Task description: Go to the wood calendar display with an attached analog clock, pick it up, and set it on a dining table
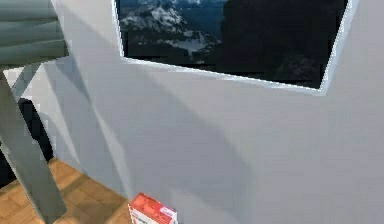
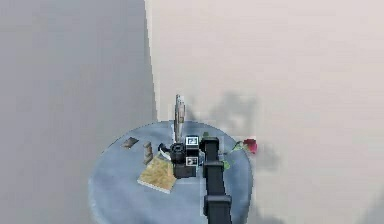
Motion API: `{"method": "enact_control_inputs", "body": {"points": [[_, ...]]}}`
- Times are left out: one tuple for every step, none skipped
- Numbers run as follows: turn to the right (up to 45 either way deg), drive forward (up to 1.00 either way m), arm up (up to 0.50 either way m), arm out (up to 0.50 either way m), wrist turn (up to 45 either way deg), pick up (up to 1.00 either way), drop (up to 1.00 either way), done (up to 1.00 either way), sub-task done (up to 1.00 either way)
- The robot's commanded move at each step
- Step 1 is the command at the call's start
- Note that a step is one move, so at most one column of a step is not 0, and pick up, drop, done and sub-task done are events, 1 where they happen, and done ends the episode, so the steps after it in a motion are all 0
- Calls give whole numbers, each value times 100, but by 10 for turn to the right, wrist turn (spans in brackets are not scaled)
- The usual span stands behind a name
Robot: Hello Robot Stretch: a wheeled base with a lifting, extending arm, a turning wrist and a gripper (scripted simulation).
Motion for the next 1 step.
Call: {"method": "enact_control_inputs", "body": {"points": [[0, 0, 0, 0, 0, 0, 0, 100, 0]]}}
